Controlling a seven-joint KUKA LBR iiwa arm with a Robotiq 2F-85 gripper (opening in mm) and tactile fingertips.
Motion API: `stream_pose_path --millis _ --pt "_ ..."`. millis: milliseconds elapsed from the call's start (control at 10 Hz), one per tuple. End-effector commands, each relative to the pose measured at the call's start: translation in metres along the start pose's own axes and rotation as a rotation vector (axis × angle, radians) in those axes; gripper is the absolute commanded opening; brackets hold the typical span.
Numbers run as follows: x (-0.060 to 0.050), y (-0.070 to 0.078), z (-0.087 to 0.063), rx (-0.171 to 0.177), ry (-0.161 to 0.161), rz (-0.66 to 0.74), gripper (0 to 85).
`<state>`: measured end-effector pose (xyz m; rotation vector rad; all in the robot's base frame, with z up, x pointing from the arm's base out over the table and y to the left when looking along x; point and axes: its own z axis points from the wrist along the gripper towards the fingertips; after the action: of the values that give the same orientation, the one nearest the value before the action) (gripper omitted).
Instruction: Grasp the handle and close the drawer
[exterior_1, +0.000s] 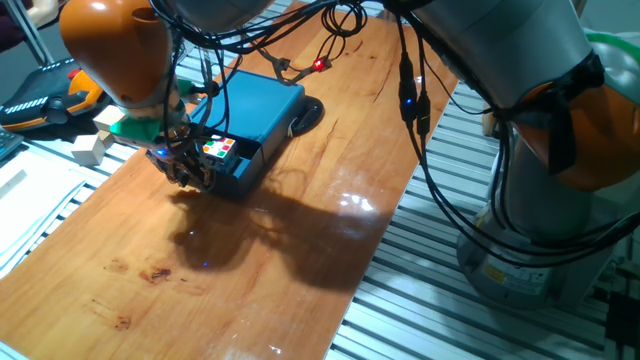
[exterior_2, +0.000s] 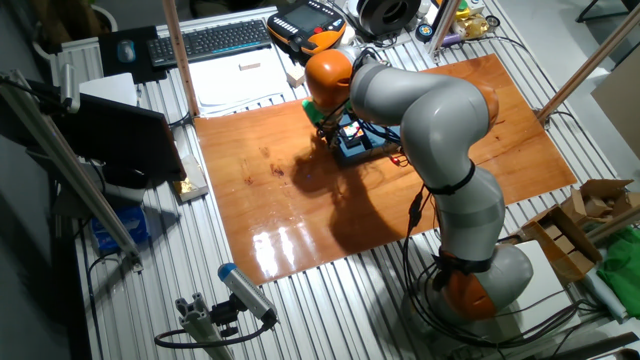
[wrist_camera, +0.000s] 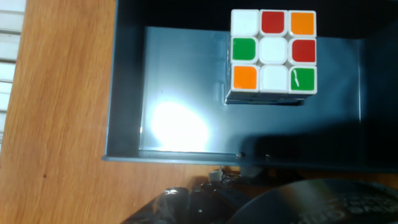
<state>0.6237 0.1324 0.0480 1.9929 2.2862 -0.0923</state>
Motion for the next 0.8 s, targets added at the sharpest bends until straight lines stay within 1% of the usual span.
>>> stream_pose_path --millis 0,400,700 --pt "-0.0008 -0.0002 -0.0003 -0.003 0.0 -0.004 2.0" --pt "-0.0026 -0.0006 -0.0007 -0.004 0.001 -0.005 2.0" --pt "-0.0035 -0.001 -0.0004 -0.013 -0.005 -0.016 2.0"
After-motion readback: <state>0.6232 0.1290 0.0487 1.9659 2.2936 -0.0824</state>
